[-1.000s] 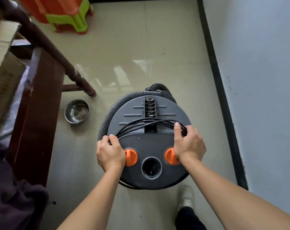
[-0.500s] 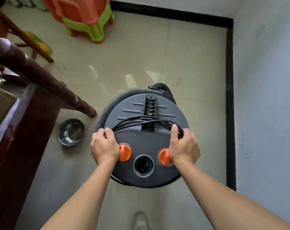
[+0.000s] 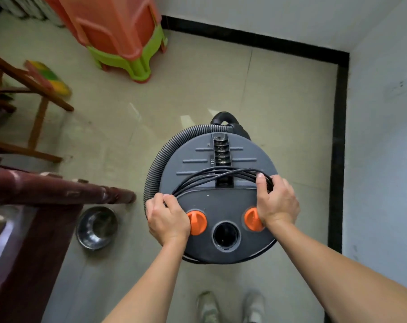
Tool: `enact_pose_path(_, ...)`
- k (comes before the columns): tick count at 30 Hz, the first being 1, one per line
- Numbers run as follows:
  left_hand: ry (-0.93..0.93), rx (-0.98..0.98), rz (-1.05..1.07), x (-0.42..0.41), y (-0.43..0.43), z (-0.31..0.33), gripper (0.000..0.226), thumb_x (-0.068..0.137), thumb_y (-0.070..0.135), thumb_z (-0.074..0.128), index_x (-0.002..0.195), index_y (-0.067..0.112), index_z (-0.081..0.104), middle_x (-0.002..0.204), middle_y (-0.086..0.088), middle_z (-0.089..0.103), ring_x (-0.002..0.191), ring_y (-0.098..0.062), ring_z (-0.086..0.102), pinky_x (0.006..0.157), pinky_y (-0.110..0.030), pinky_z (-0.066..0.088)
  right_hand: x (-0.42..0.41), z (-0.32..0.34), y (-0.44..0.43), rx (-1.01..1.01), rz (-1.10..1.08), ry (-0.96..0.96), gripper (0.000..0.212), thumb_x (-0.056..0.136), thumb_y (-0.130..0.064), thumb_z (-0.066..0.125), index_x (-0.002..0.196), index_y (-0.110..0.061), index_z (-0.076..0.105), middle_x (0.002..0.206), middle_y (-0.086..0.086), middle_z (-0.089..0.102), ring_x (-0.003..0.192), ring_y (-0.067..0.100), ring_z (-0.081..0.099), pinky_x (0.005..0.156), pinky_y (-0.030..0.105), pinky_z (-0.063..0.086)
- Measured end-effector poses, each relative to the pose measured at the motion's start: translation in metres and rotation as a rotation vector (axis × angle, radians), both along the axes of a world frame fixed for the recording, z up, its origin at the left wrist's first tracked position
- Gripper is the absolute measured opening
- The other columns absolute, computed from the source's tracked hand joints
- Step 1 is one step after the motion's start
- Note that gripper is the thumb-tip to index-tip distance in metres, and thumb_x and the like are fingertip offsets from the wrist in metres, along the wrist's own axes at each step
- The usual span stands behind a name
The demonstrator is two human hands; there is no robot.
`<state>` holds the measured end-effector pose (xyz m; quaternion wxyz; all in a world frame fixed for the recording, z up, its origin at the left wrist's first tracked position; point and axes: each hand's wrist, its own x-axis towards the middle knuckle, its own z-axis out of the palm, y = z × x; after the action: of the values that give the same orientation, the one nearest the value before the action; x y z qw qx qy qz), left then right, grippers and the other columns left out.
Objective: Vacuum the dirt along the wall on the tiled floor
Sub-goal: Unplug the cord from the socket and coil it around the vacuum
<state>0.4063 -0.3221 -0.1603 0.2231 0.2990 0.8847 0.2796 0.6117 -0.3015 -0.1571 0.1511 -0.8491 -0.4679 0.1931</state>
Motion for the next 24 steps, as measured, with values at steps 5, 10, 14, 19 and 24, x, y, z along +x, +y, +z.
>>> enact_pose_path(5,-0.01,-0.017,0.163,-0.004,0.046,0.0,0.046,0.083,0.034,0.027,0.085,0.0,0.057,0.105,-0.019,0.055,0.094,-0.038,0.05,0.07,-0.028,0.022,-0.012,0.001,0.083,0.009,0.164,0.007,0.07,0.077,-0.071,0.018,0.088,-0.015,0.059,0.084,0.003,0.052,0.094,0.034,0.056,0.069,0.035,0.03)
enact_pose_path(10,0.02,0.024,0.367,-0.022,0.099,0.001,0.058,0.076,0.046,0.02,0.086,0.002,0.057,0.103,-0.019,0.056,0.094,-0.038,0.051,0.071,-0.03,0.024,-0.049,0.0,0.181,0.003,0.37,0.015,0.074,0.074,-0.073,0.017,0.092,-0.018,0.063,0.095,0.006,0.062,0.098,0.032,0.057,0.071,0.035,0.034)
enact_pose_path(14,0.018,-0.009,0.578,-0.05,0.147,0.0,0.048,0.081,0.036,0.027,0.088,0.0,0.058,0.104,-0.021,0.055,0.095,-0.04,0.051,0.072,-0.036,0.03,-0.1,-0.001,0.263,-0.001,0.558,0.033,0.071,0.075,-0.074,0.019,0.093,-0.021,0.063,0.097,0.004,0.063,0.101,0.029,0.057,0.073,0.036,0.036)
enact_pose_path(19,0.031,0.017,0.791,-0.092,0.193,0.0,0.047,0.08,0.035,0.027,0.088,0.0,0.059,0.106,-0.022,0.056,0.095,-0.041,0.052,0.073,-0.039,0.033,-0.172,-0.001,0.338,-0.036,0.776,0.041,0.063,0.082,-0.07,0.029,0.096,-0.019,0.062,0.099,0.004,0.063,0.103,0.029,0.057,0.079,0.038,0.042)
enact_pose_path(24,0.041,0.013,0.969,-0.133,0.226,0.0,0.049,0.08,0.034,0.026,0.091,0.0,0.06,0.108,-0.024,0.056,0.097,-0.042,0.052,0.075,-0.043,0.036,-0.245,-0.003,0.389,-0.024,0.931,0.045,0.06,0.083,-0.07,0.032,0.095,-0.019,0.061,0.098,0.005,0.063,0.103,0.03,0.057,0.08,0.038,0.041)
